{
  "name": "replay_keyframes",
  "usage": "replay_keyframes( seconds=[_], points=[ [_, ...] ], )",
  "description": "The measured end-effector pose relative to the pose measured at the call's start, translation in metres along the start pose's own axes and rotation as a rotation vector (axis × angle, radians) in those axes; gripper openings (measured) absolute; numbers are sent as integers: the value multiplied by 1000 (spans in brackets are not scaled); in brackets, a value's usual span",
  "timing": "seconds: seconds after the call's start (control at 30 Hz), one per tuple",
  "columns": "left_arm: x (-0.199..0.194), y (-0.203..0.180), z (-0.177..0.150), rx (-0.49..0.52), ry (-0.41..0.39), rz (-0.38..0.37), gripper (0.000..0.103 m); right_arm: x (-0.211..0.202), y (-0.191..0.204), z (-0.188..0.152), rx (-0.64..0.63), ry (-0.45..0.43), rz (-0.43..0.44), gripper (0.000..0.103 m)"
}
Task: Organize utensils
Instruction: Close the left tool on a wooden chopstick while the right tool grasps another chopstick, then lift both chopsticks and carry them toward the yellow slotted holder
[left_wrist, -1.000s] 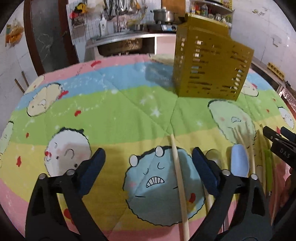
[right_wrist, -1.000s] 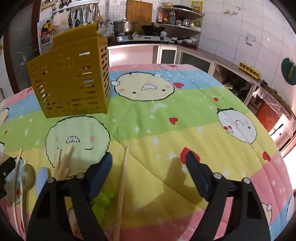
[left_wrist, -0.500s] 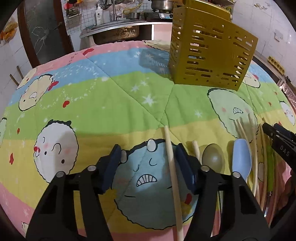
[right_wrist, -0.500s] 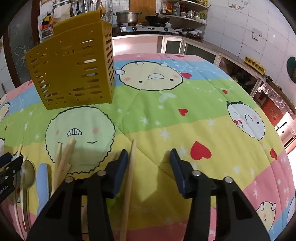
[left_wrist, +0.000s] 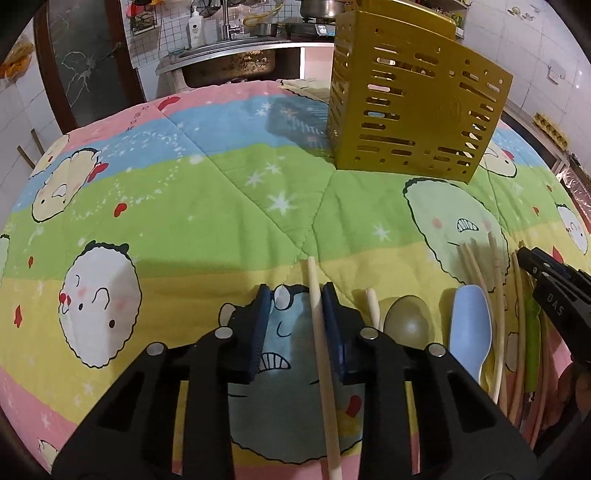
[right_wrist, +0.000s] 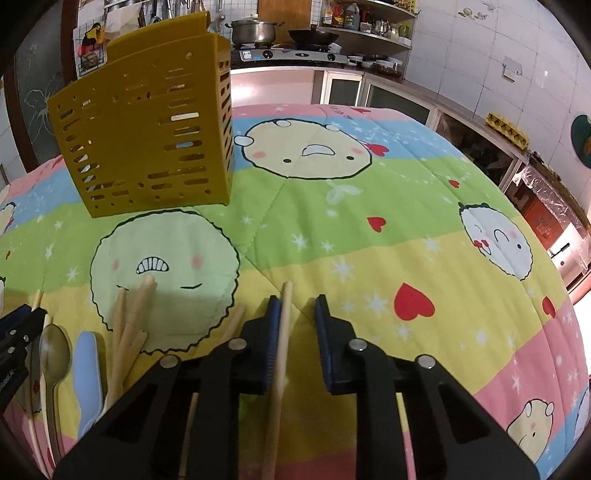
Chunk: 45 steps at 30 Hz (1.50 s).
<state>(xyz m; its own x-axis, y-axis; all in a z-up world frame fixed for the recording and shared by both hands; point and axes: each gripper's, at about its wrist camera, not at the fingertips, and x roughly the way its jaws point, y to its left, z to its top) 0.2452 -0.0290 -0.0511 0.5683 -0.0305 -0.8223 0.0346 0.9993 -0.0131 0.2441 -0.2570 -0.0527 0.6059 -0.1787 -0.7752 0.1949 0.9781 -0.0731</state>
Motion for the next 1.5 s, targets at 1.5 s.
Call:
replay_keyframes(
  seconds=[1.5],
  points=[
    [-79, 10, 20, 4, -239, -58, 20, -124, -24, 12, 51, -418, 125, 6]
  ],
)
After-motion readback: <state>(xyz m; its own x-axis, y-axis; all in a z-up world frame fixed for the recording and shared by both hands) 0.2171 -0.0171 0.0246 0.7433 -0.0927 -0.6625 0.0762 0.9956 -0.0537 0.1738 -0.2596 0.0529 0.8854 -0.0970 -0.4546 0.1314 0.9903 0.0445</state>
